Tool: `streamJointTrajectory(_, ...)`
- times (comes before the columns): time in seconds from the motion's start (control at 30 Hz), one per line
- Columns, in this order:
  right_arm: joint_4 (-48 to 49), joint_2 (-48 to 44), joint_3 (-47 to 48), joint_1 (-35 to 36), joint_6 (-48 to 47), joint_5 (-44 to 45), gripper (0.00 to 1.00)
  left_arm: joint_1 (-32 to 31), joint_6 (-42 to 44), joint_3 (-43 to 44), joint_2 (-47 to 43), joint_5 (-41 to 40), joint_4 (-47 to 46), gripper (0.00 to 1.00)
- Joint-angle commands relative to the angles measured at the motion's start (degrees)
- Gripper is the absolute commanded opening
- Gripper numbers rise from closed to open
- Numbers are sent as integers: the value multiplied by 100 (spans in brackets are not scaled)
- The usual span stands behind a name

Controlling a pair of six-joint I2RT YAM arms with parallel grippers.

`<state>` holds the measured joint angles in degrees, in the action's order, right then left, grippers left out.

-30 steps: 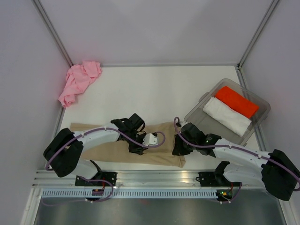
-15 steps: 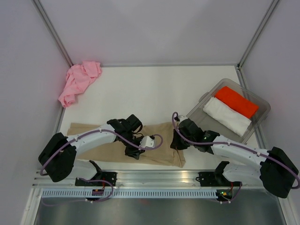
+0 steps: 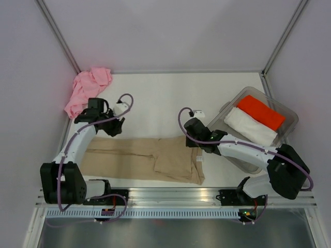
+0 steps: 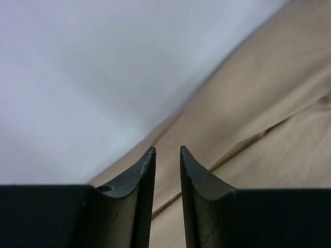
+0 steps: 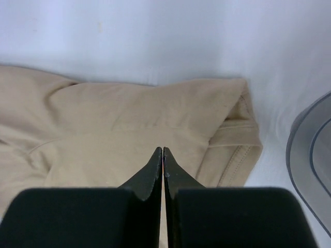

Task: Roll the t-shirts
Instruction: Fold the tshirt

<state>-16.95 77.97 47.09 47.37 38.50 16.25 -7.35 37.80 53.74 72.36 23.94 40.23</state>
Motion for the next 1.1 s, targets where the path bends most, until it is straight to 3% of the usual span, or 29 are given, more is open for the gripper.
streamJointTrajectory(0.0, 121, 314, 3, -123, 254, 467, 4, 1189, 200, -56, 340, -461, -50, 31)
streamJointTrajectory(0.13, 367, 595, -121, -281, 368, 537, 3, 2735, 587, -83, 1077, -732, -427, 31)
streamJointTrajectory(0.33, 579, 1289, -148, -466, 421, 678, 2, 4073, 781, 181, 2282, -856, -1017, 31)
streamJointTrajectory(0.73, 333, 1879, -17, -624, 352, 1082, 0, 4927, 1001, 259, 2916, -646, -1447, 31)
streamJointTrajectory(0.87, 184, 2081, 457, -642, 0, 1038, 0, 5139, 1054, 331, 2802, -444, -1351, 31)
streamJointTrajectory(1.07, -98, 2170, 1240, -624, -623, 880, 0, 5156, 1458, 234, 2169, 513, -763, 33)
